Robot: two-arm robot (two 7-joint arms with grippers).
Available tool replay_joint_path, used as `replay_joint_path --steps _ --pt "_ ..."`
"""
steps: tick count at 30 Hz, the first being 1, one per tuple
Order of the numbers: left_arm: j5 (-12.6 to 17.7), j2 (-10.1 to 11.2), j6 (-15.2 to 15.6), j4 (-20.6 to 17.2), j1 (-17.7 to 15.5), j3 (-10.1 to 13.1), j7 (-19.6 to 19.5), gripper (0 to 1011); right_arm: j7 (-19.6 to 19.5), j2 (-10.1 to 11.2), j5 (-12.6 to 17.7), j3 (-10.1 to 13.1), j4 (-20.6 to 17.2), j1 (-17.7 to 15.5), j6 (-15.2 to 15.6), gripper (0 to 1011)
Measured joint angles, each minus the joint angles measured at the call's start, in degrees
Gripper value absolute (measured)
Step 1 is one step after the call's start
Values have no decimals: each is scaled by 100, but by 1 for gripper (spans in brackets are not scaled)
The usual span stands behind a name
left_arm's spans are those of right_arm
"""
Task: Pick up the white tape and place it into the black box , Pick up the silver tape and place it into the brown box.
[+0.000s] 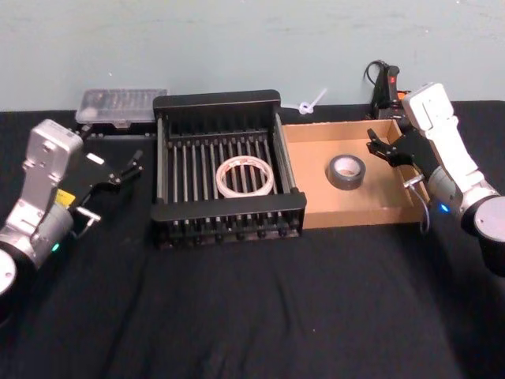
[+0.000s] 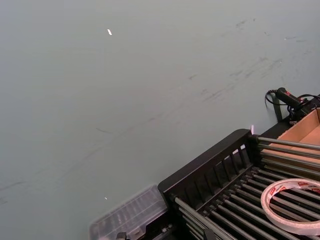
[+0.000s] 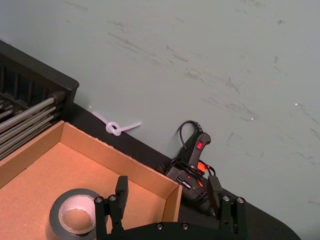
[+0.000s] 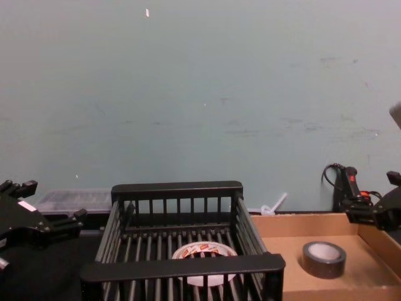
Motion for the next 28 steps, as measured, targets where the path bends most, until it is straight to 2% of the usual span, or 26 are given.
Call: replay_joint_path --steps 28 --pt "0 0 0 0 0 0 0 1001 8 10 35 -3 -6 10 4 1002"
